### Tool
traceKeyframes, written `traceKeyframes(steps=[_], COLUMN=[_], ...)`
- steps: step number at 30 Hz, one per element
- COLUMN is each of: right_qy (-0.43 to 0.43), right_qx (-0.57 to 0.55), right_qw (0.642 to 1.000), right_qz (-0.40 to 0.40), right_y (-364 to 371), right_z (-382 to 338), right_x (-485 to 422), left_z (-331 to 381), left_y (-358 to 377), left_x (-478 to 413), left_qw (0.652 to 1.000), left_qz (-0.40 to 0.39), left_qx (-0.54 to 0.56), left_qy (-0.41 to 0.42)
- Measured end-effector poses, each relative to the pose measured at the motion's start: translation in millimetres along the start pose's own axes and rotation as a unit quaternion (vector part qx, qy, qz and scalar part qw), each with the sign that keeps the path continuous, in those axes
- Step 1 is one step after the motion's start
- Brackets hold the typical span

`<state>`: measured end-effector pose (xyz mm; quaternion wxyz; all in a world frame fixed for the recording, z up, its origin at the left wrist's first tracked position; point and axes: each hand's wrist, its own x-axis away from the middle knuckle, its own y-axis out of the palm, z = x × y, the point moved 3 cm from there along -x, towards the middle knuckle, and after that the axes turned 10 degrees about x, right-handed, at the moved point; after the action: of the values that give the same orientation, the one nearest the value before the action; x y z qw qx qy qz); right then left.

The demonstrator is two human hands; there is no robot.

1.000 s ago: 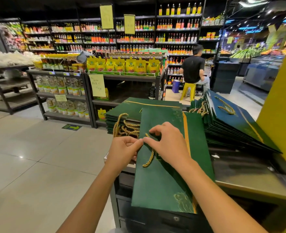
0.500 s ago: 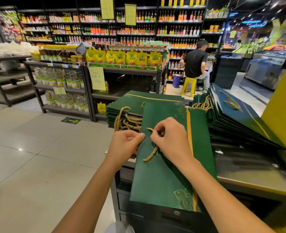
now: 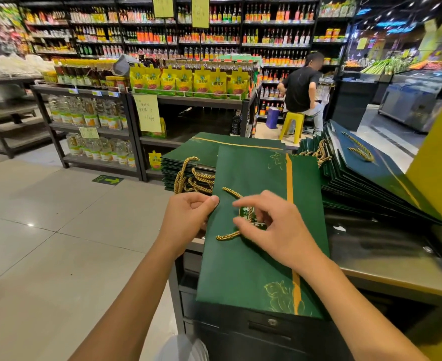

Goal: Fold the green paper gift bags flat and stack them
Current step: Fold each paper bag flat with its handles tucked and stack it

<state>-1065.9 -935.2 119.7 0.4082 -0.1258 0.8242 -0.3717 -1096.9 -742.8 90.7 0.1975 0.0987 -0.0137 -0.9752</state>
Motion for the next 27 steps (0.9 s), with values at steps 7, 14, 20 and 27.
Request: traceKeyframes(steps=[7,14,20,27], right_qy=[-0.107,-0.044,0.065,0.082], right_qx=[0.086,-0.065,-0.192,-0.086], right_qw=[0.989,0.997,0.970,0.989], right_qz=[-0.051,0.005,0.136,0.083], right_y=[20,6,-34,-32], right_z=[-11,-8,5,29], right_x=[8,17,17,20], left_z=[-3,-4,-1,2], left_y=[-1,2,4,2], left_x=[-3,-3,-2,0], left_qw=[1.000,1.000,0.999,0.999], left_qz=[0.004,0.020,0.029,0.039], left_qx=[0.005,0.007,-0.016,0.000], left_qy=[0.003,0.003,0.013,0.015])
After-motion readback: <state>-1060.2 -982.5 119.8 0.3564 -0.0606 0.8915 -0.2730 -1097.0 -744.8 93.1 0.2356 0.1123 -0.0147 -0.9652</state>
